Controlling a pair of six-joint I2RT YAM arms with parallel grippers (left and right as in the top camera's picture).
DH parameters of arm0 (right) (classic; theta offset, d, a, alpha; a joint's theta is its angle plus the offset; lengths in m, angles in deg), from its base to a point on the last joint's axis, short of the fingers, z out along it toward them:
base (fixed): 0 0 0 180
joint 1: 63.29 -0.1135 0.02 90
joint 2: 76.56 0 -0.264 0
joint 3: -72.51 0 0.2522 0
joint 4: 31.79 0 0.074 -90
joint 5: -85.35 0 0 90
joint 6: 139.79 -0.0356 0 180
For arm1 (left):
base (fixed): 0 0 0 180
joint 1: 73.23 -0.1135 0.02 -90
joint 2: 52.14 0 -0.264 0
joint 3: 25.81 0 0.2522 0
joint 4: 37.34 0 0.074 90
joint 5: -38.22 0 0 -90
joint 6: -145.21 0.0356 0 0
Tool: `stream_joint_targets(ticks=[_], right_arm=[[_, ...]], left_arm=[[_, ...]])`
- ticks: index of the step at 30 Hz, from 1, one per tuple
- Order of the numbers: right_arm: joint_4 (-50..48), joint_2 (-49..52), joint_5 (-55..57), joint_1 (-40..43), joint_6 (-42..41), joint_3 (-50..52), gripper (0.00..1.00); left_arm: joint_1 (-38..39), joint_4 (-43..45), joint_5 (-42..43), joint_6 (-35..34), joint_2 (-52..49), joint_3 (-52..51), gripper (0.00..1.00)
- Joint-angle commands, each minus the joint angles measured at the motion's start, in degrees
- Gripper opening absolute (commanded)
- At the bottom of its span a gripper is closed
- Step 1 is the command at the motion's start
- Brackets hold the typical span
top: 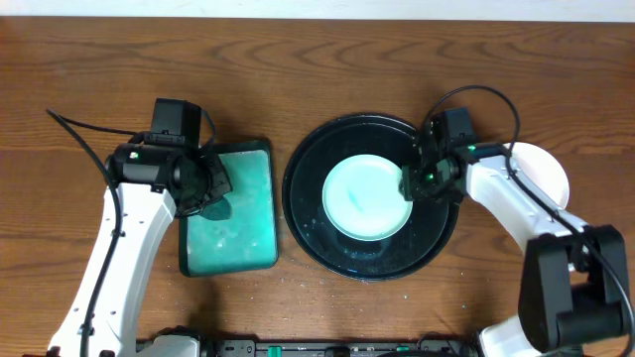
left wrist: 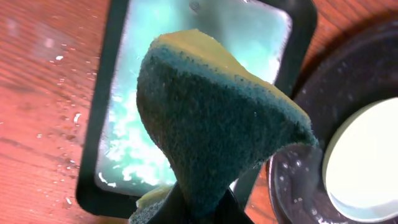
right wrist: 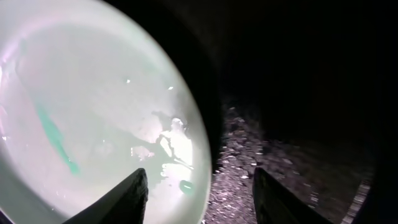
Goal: Clean dirty plates on tray and stack at the side
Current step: 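Grasp the sponge in the green tray with the left gripper, then scrub the green plate with the sponge while right gripper holds its rim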
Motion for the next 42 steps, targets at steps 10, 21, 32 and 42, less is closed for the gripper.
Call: stream_joint_targets(ticks=[10,21,32,42], right_arm=[[-1.66,7.56,-3.52,0.2,2.08,0.52,0.01],[-1.95,7.56,-3.5,0.17,2.1,0.52,0.01],[-1.6,7.56,-3.5,0.17,2.1,0.55,0.01],[-1.16,7.56,-3.5,0.17,2.1,0.57,0.01]], left_arm=[[-0.09,-0.11,3.91,3.5,-0.02,0.55,0.07],[8.55,9.88,10.34,-0.07,-4.68,0.55,0.07],[29.68,35.43,11.43,-14.84,-23.61,0.55,0.07],[33.75,35.91,5.27,-24.48,-37.22,0.61,0.07]])
